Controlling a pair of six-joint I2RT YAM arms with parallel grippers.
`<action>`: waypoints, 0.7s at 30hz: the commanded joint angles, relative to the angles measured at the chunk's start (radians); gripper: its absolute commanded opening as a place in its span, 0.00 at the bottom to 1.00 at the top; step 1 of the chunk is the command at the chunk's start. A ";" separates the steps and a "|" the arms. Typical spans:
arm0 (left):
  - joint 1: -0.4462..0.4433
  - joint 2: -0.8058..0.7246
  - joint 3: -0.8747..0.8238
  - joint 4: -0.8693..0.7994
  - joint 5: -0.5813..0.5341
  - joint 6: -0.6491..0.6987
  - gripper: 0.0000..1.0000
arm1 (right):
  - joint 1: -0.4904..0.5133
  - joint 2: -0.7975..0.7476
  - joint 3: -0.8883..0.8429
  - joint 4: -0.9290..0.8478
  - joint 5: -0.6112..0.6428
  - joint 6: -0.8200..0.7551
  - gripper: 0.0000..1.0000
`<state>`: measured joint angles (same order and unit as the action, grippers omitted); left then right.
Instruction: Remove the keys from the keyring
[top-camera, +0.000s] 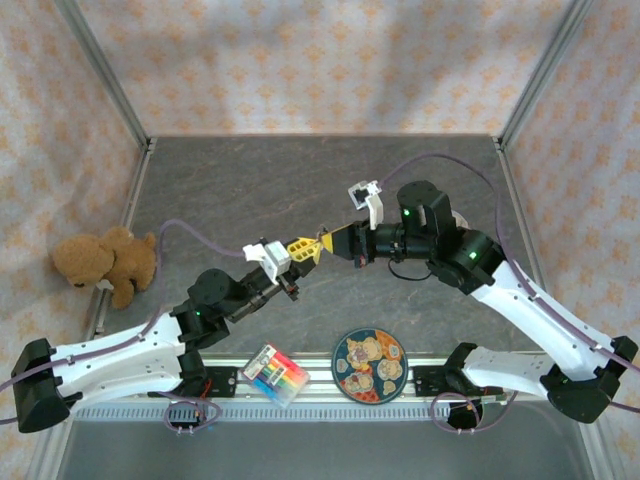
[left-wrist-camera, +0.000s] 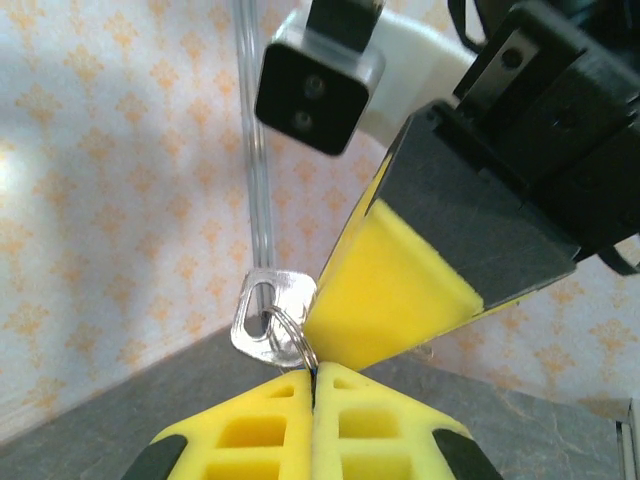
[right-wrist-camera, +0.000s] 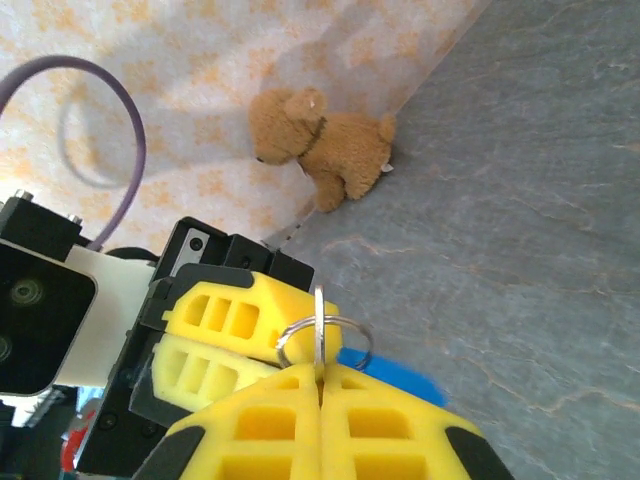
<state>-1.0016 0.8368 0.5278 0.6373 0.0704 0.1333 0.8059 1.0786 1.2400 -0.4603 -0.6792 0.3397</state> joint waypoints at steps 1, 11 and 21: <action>-0.005 -0.035 -0.009 0.058 0.005 0.034 0.00 | -0.005 -0.014 -0.023 0.114 -0.044 0.133 0.00; -0.006 -0.075 -0.031 0.048 0.016 0.037 0.00 | -0.007 0.006 -0.006 0.149 -0.058 0.228 0.00; -0.005 -0.084 -0.084 -0.024 -0.046 0.002 0.17 | -0.007 0.001 0.078 0.026 -0.005 0.065 0.00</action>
<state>-1.0016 0.7650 0.4618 0.6239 0.0643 0.1539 0.8040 1.0893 1.2736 -0.4057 -0.7074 0.4728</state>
